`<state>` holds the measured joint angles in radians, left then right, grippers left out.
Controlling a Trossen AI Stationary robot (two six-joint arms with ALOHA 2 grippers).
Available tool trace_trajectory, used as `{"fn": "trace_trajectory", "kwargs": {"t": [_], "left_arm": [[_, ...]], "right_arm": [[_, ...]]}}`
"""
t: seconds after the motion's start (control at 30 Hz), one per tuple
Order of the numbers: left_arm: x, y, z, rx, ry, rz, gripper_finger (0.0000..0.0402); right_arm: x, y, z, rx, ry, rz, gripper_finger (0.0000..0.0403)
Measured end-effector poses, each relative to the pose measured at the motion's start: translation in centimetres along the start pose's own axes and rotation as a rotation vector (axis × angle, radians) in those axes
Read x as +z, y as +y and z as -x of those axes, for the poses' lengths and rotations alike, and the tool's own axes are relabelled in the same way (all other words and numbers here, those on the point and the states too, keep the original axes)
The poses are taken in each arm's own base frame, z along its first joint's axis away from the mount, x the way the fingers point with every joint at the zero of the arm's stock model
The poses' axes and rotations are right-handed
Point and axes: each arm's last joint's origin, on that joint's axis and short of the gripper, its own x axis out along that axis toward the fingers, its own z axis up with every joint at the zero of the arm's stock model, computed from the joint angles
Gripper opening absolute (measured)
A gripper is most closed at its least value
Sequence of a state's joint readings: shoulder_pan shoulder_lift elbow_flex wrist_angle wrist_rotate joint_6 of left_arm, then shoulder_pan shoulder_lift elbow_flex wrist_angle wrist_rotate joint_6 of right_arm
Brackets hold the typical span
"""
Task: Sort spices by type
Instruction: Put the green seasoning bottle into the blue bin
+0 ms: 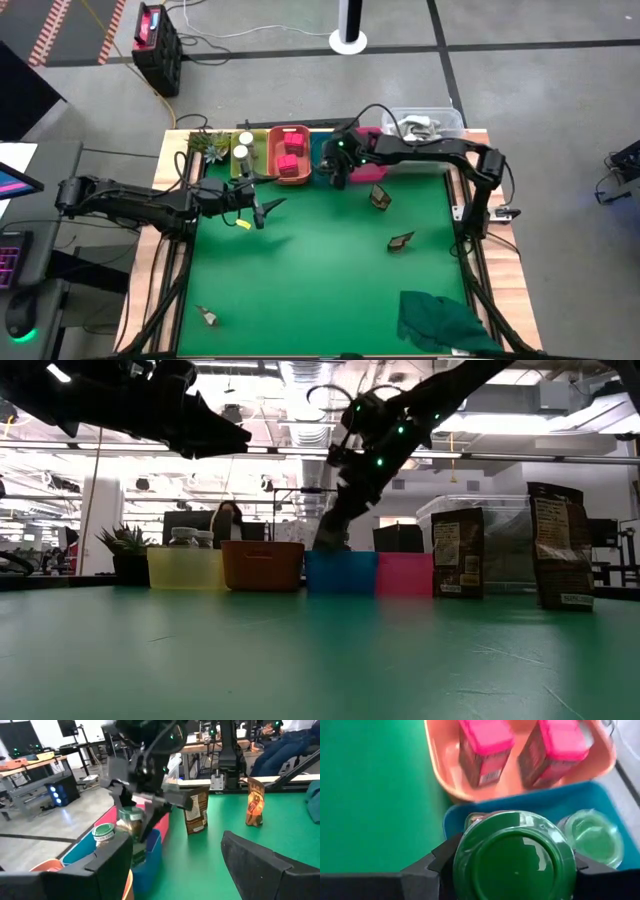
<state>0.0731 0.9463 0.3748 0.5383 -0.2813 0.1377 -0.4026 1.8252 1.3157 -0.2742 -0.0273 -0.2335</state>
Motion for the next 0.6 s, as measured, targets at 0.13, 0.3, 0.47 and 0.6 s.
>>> {"fn": "trace_trajectory", "kwargs": {"t": [0.13,0.3,0.47,0.6], "left_arm": [[-0.03,0.00,0.00,0.000,0.003,-0.008,0.0288],[-0.07,-0.01,0.00,-0.001,0.007,-0.009,0.0288],[-0.29,-0.04,0.00,-0.004,0.028,-0.004,0.0288],[-0.29,-0.04,0.00,-0.004,0.029,-0.003,0.0288]], "right_arm": [[0.13,-0.04,0.16,-0.005,-0.006,0.009,0.0230],[-0.22,0.02,0.10,-0.005,0.026,0.024,0.0233],[-0.60,0.20,0.13,0.007,0.068,0.030,0.0241],[-0.68,0.22,0.14,0.009,0.076,0.030,0.0256]]}}
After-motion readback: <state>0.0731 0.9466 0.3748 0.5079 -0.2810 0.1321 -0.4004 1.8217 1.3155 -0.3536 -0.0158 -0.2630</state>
